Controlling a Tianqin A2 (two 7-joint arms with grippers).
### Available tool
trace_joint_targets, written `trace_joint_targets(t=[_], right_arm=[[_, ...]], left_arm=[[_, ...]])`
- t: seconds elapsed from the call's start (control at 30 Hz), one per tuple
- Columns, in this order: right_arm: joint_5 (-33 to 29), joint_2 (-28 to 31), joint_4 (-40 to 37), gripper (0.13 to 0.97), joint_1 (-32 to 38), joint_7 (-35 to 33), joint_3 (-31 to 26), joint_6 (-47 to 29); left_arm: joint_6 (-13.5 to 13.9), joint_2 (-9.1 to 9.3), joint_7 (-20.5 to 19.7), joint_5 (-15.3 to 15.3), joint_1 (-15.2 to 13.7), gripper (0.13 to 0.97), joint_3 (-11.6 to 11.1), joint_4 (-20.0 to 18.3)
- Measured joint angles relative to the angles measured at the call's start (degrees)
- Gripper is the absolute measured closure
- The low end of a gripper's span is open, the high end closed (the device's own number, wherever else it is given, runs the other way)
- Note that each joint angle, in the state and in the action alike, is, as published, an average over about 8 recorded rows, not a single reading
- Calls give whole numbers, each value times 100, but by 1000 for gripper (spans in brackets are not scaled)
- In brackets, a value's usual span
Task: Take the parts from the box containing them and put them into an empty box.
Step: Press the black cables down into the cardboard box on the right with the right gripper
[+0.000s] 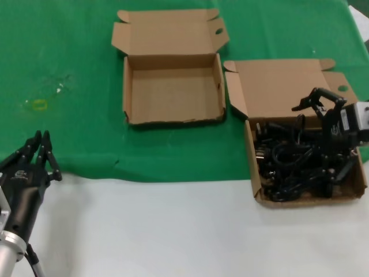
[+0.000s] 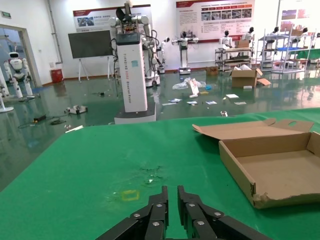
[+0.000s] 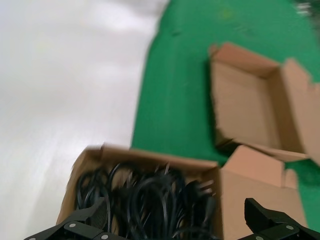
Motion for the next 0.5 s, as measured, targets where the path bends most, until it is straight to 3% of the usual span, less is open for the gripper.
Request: trace_joint_targets(t=[0.23, 0.5], right_arm=[[-806, -586, -1002, 129, 572, -918, -60, -657], [-1362, -963, -1636, 129, 810, -1496, 68, -870]], left_arm=[[0, 0, 0, 0, 0, 915, 0, 0], [0, 0, -1, 0, 0, 952, 0, 0]])
